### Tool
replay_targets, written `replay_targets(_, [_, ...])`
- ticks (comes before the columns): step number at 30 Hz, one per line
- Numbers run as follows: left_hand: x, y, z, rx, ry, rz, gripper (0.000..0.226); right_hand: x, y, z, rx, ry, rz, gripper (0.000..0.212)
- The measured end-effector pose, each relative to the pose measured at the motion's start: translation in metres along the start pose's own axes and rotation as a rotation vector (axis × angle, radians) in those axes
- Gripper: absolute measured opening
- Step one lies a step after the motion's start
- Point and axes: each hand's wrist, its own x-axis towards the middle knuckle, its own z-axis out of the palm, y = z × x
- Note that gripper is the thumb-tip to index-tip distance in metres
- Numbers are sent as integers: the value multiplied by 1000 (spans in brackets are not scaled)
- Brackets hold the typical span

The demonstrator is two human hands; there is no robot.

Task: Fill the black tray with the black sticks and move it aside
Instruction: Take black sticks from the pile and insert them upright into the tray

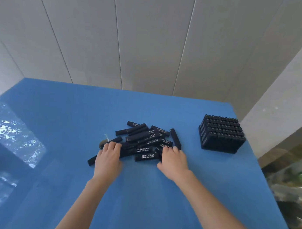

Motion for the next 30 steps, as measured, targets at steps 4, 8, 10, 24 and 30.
replay_targets(4, [9, -1, 0, 9, -22, -41, 31, -7, -3, -5, 60, -16, 40, 34])
replay_targets(8, [14, 0, 8, 142, -57, 101, 42, -18, -1, -13, 163, -25, 112, 39])
replay_targets(10, [15, 5, 8, 188, -94, 130, 41, -23, 2, -19, 213, -41, 138, 37])
replay_targets(24, [22, 30, 5, -221, -129, -97, 8, -64, 29, -30, 1422, -154, 191, 12])
replay_targets(30, [-34, 22, -7, -833, -38, -490, 17, -72, 8, -37, 1708, -231, 116, 12])
